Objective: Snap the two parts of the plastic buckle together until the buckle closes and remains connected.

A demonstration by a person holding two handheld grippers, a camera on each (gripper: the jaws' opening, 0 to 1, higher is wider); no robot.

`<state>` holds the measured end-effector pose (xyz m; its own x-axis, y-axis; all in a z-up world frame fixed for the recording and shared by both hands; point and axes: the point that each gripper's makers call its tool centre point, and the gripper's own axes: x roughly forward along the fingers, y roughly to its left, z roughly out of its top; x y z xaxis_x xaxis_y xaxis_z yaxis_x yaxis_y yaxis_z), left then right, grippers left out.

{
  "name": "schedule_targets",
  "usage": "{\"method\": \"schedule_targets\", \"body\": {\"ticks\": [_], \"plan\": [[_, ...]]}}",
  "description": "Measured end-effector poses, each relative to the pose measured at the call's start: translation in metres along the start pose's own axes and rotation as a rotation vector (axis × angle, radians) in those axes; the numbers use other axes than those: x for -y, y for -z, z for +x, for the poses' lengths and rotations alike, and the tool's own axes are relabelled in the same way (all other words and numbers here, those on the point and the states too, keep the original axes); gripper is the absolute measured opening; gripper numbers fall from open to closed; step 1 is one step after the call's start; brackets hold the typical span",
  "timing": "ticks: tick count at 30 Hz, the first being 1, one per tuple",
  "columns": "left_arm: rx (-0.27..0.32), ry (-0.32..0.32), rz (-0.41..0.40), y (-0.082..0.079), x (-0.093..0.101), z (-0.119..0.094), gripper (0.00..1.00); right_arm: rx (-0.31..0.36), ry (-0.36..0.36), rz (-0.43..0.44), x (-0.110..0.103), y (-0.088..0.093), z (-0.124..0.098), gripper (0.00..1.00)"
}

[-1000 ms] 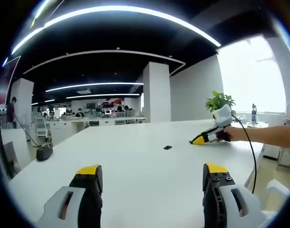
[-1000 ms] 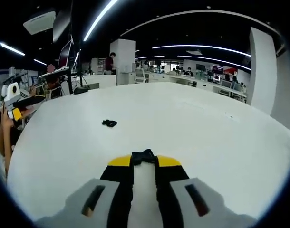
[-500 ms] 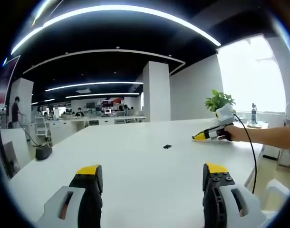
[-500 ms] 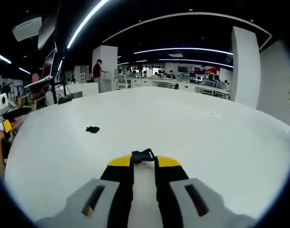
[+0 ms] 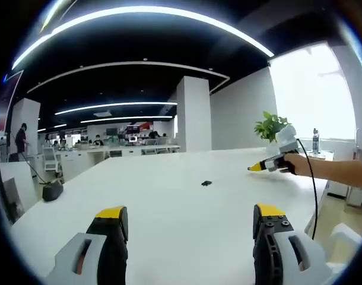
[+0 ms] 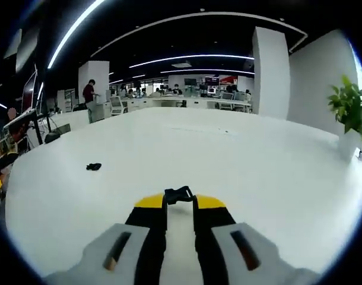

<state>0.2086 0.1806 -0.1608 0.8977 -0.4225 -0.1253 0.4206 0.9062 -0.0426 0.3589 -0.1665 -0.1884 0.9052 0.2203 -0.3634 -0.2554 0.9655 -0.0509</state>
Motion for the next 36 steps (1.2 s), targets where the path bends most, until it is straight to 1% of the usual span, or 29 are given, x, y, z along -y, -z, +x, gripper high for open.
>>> {"method": "schedule_targets", "body": {"ticks": [5,8,10,14,15,16,17,19,24,27,32,36], "plan": [[-0.002,0.006,0.004,-0.001,0.003,0.001,0.88,0.016,0.034,-0.011,0.002,0.001,-0.013,0.16],[0.003,0.012,0.005,-0.003,0.006,0.001,0.88,0.016,0.049,-0.003,0.001,0.007,-0.020,0.16],[0.005,0.011,0.007,-0.004,0.007,0.001,0.88,0.026,0.049,0.006,-0.001,0.009,-0.025,0.16],[0.009,0.017,0.007,-0.005,0.008,0.000,0.88,0.028,0.064,-0.017,-0.006,0.014,-0.034,0.16],[0.009,0.018,0.007,-0.005,0.009,0.000,0.88,0.028,0.062,-0.021,-0.007,0.014,-0.036,0.16],[0.011,0.019,0.006,-0.005,0.009,0.000,0.88,0.016,0.028,0.001,-0.015,0.018,-0.038,0.16],[0.012,0.019,0.004,-0.005,0.009,0.000,0.88,0.020,0.024,0.020,-0.016,0.019,-0.039,0.16],[0.012,0.023,0.003,-0.005,0.009,-0.001,0.88,0.012,0.024,0.016,-0.017,0.022,-0.041,0.16],[0.020,0.032,0.004,-0.007,0.011,-0.002,0.88,0.021,0.061,0.020,-0.011,0.021,-0.047,0.16],[0.019,0.026,-0.001,-0.006,0.007,-0.003,0.88,0.026,0.088,0.022,-0.005,0.021,-0.049,0.16],[0.021,0.007,-0.017,-0.006,0.001,-0.002,0.88,0.012,0.098,0.032,-0.002,0.028,-0.051,0.16],[0.019,0.005,-0.019,-0.006,0.001,-0.001,0.88,-0.001,0.109,0.034,0.000,0.031,-0.053,0.16]]}}
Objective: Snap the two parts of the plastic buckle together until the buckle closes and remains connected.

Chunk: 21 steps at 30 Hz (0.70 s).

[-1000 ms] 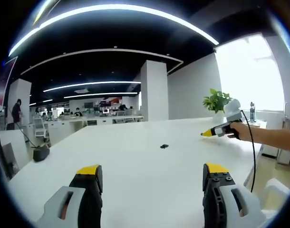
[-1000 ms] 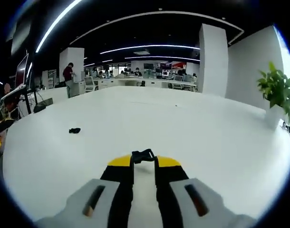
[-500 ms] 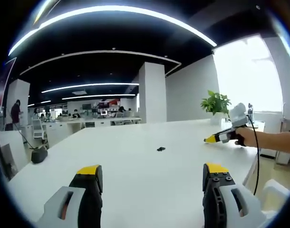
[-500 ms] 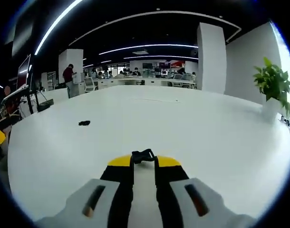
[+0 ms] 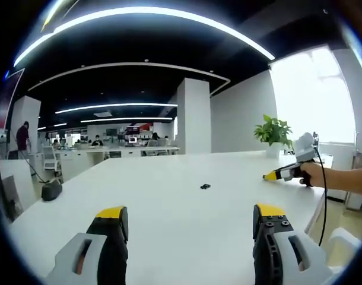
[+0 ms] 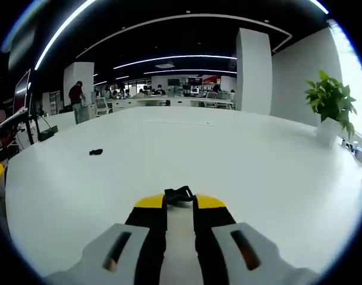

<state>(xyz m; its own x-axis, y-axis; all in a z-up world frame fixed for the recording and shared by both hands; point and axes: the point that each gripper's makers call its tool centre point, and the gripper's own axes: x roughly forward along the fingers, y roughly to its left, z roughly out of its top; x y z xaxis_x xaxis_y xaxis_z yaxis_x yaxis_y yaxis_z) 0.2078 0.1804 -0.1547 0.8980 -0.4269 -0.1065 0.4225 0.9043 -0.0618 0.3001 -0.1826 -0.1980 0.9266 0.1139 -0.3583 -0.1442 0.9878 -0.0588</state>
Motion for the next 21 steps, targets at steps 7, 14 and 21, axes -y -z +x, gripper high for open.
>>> {"method": "schedule_targets", "body": {"ticks": [7,14,21], "plan": [[-0.001,0.018,0.002,0.000,0.003,0.002,0.88,-0.036,0.027,-0.020,-0.002,0.001,-0.003,0.16],[-0.003,0.021,-0.003,0.001,-0.001,-0.001,0.87,-0.055,0.034,-0.015,-0.009,0.002,-0.003,0.16],[-0.011,0.009,-0.004,0.003,-0.004,-0.002,0.87,-0.075,0.053,-0.011,-0.013,0.005,-0.003,0.16]]}}
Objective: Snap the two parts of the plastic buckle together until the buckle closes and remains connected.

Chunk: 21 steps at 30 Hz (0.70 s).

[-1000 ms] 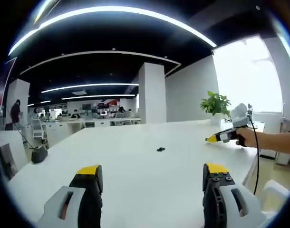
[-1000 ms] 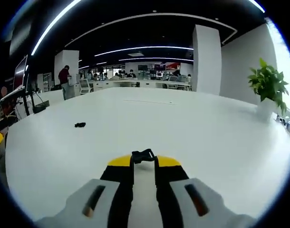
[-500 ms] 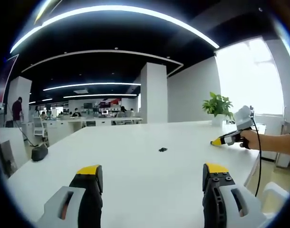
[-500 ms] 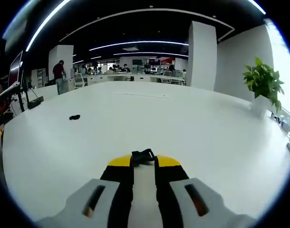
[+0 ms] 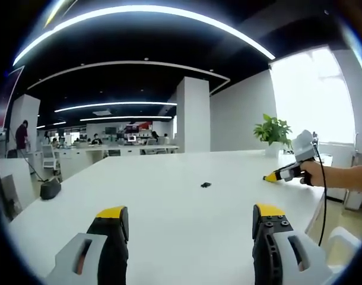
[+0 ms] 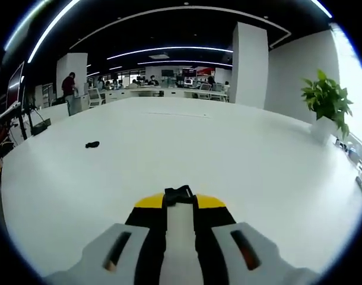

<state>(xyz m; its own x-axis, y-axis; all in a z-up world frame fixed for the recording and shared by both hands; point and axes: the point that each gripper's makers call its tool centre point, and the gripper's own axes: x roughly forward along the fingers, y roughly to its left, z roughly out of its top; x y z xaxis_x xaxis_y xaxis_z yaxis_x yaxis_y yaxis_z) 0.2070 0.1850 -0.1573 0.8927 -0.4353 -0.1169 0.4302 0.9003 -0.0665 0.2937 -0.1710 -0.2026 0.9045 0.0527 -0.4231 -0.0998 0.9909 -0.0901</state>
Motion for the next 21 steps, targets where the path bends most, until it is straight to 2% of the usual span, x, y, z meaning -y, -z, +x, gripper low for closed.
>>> {"method": "schedule_targets", "body": {"ticks": [3,8,10,14,18,21], "plan": [[-0.004,0.004,0.002,0.001,0.001,0.001,0.87,-0.001,-0.001,0.011,-0.001,0.001,-0.001,0.17],[-0.005,0.007,0.003,0.001,0.004,0.002,0.87,-0.001,-0.007,0.037,0.000,0.003,-0.003,0.31],[-0.006,0.008,0.003,0.001,0.004,0.003,0.87,0.010,-0.012,0.043,0.000,0.003,-0.005,0.32],[-0.008,0.008,0.005,0.001,0.006,0.005,0.87,0.049,-0.026,0.066,0.001,-0.007,-0.011,0.33],[-0.012,0.014,0.009,0.002,0.010,0.008,0.87,0.095,-0.031,0.057,0.005,-0.023,-0.018,0.34],[-0.012,0.031,0.006,0.002,0.013,0.010,0.87,0.107,-0.033,0.043,0.007,-0.028,-0.020,0.36]]}}
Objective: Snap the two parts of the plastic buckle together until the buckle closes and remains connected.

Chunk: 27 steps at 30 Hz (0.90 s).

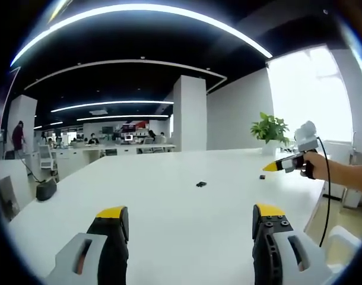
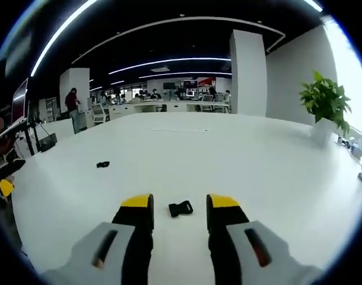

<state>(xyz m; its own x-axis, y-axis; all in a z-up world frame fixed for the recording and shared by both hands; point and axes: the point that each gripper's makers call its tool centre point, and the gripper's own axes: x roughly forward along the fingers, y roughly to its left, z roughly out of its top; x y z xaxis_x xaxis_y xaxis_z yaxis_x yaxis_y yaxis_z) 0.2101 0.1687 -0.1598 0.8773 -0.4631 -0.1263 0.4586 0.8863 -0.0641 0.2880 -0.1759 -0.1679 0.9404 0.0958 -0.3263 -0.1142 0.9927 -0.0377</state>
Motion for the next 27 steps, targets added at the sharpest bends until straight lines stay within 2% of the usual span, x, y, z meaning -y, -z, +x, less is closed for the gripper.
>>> {"method": "schedule_targets", "body": {"ticks": [6,13,19,21,24,27], "plan": [[0.000,0.020,-0.006,0.001,0.004,0.004,0.87,0.012,0.003,-0.031,0.004,-0.003,-0.002,0.44],[-0.011,0.028,-0.007,0.001,0.006,0.009,0.87,0.047,-0.048,-0.012,-0.007,-0.007,-0.003,0.54],[0.019,0.042,-0.013,-0.013,0.004,0.016,0.87,0.046,-0.053,-0.025,-0.006,-0.002,-0.003,0.60],[0.000,0.072,0.013,-0.012,0.007,0.018,0.88,0.049,-0.062,-0.025,-0.006,-0.002,-0.004,0.62],[-0.001,0.081,0.009,-0.015,0.002,0.024,0.89,0.067,-0.066,-0.022,-0.006,-0.003,-0.008,0.64],[-0.027,0.100,0.031,-0.014,0.000,0.030,0.89,0.071,-0.074,-0.028,-0.007,-0.003,-0.012,0.69]]}}
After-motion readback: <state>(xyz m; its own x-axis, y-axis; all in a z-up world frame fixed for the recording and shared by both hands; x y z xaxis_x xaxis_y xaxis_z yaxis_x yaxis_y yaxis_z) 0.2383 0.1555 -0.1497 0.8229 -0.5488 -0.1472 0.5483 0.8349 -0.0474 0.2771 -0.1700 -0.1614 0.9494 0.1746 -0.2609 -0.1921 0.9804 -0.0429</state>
